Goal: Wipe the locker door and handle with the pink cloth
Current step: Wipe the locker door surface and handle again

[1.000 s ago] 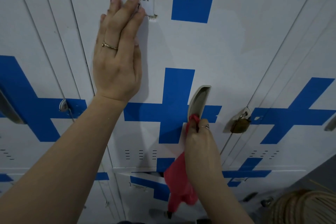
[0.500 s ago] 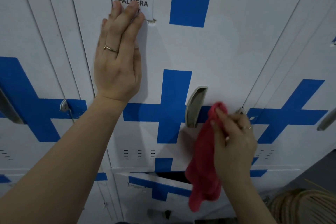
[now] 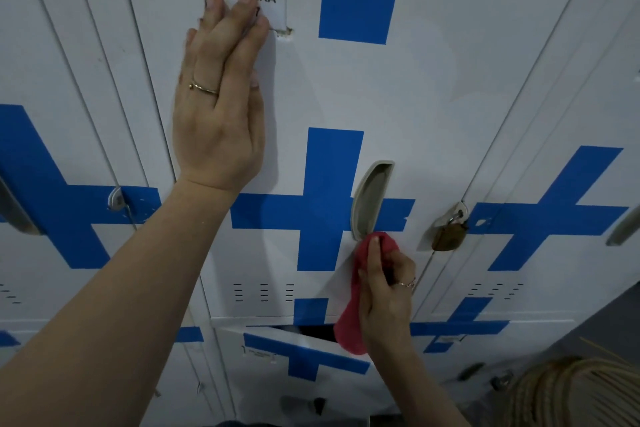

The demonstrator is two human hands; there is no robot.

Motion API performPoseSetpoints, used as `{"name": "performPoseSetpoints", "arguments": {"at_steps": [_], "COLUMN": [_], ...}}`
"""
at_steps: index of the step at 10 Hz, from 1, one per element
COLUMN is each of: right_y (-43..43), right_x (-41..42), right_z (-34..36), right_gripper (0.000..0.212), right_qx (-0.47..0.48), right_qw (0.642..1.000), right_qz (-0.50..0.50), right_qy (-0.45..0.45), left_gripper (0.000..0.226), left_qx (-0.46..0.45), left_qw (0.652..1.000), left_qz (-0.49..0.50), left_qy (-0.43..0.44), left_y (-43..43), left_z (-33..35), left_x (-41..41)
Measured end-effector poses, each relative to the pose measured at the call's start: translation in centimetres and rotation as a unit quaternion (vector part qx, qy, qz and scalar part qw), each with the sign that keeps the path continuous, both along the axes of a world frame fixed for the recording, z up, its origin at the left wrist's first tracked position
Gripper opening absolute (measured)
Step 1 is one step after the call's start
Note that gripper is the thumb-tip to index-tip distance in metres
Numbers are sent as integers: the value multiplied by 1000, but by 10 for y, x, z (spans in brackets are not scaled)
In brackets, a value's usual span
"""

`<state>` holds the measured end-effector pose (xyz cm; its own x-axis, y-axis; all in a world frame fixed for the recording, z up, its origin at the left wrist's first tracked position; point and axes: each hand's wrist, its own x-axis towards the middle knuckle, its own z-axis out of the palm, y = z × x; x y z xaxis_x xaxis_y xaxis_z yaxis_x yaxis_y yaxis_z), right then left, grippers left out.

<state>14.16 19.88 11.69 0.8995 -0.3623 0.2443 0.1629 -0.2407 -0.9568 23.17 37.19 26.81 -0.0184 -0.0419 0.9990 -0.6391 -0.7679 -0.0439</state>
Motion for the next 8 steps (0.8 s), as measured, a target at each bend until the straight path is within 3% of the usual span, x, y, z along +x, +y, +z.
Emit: {"name": "performPoseSetpoints", "arguments": {"at_steps": [2, 3, 4, 5, 6, 7, 8], "right_y": [-29, -39, -40, -42, -51, -54, -52], "right_x": [-17, -8, -4, -15, -16, -9, -9], "right_z": [-36, -33, -33, -32, -31, -40, -45], "right_gripper": [26, 46, 53, 40, 30, 37, 38], "right_qx": [-17, -131, -172, -17, 102, -8, -63], "right_qw": [996, 983, 981, 996, 992, 988, 994], "right_qz": [-9, -123, -91, 9, -39, -139, -69], "right_qy": [86, 19, 8, 86, 67, 60, 59], "left_gripper": [34, 35, 35, 34, 34, 34, 34], "left_qx": [2, 3, 6, 4, -3, -11, -8], "left_qw": [1000, 1000, 1000, 1000, 1000, 1000, 1000], "left_qz": [-1, -6, -3, -2, -5, -17, -14], "left_qy": [-6, -3, -10, -8, -6, 5, 10], "left_y": [-2, -3, -3, -2, -3, -4, -2], "left_z": [-1, 1, -1, -2, -1, -1, -3], "left_x": [-4, -3, -2, -2, -2, -2, -1]}}
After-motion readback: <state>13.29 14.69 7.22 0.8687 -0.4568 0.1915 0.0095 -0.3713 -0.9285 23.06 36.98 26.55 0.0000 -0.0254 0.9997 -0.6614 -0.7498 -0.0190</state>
